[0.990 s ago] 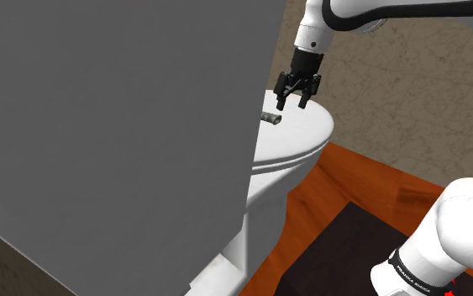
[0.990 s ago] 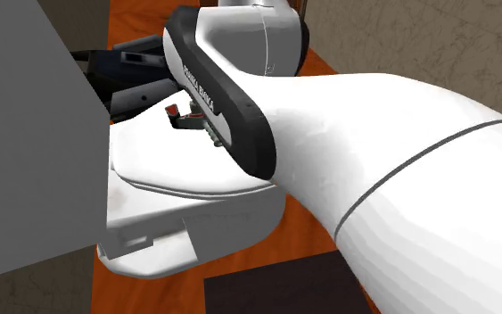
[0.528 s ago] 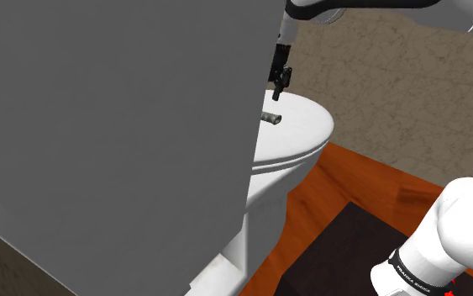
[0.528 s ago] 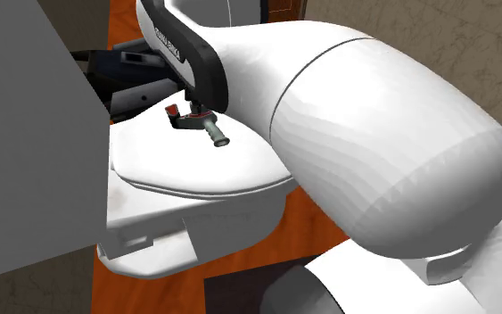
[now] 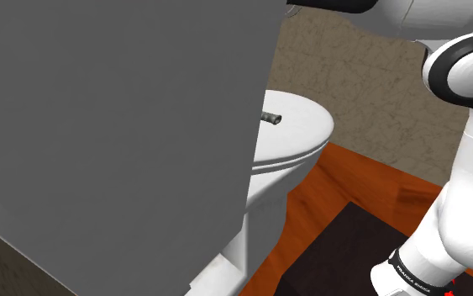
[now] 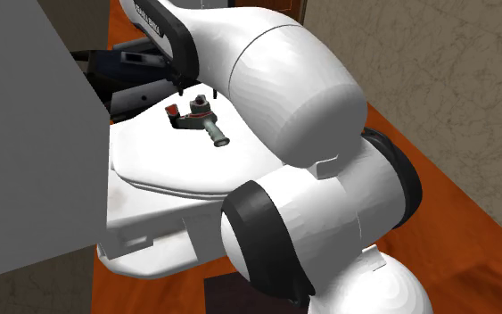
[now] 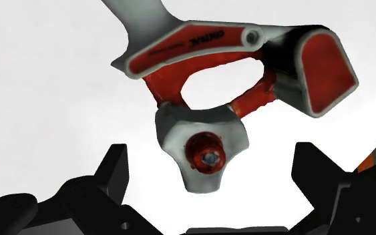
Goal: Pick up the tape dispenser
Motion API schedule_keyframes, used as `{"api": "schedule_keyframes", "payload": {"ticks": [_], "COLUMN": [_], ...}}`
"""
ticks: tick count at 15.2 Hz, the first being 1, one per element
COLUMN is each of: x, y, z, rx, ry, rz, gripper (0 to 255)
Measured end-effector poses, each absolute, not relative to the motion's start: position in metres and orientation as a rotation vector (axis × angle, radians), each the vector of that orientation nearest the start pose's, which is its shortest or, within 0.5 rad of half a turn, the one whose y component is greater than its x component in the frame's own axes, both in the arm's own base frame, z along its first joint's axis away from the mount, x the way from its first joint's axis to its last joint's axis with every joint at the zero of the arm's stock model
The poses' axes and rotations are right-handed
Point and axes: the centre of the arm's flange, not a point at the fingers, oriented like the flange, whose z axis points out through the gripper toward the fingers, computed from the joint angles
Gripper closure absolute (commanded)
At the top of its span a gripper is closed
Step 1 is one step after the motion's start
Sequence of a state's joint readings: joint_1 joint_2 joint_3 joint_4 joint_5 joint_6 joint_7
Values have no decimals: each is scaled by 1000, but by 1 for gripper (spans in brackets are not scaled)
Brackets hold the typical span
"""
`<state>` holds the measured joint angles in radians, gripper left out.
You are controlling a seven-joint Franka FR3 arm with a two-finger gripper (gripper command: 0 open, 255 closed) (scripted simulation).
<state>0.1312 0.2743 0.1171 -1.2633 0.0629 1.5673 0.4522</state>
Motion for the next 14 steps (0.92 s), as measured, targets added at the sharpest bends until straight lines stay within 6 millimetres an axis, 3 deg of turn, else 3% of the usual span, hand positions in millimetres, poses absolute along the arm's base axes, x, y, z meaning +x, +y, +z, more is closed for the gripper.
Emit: {"api": "schedule_keyframes", "payload": {"ticks": [7, 8, 14], "x": [622, 622, 622], "y": [152, 152, 152], "z": [573, 571, 571], "rx": [-3025, -3025, -3025], "ry": [316, 316, 316], "rz": [6, 5, 3], "gripper": [0, 255, 255]}}
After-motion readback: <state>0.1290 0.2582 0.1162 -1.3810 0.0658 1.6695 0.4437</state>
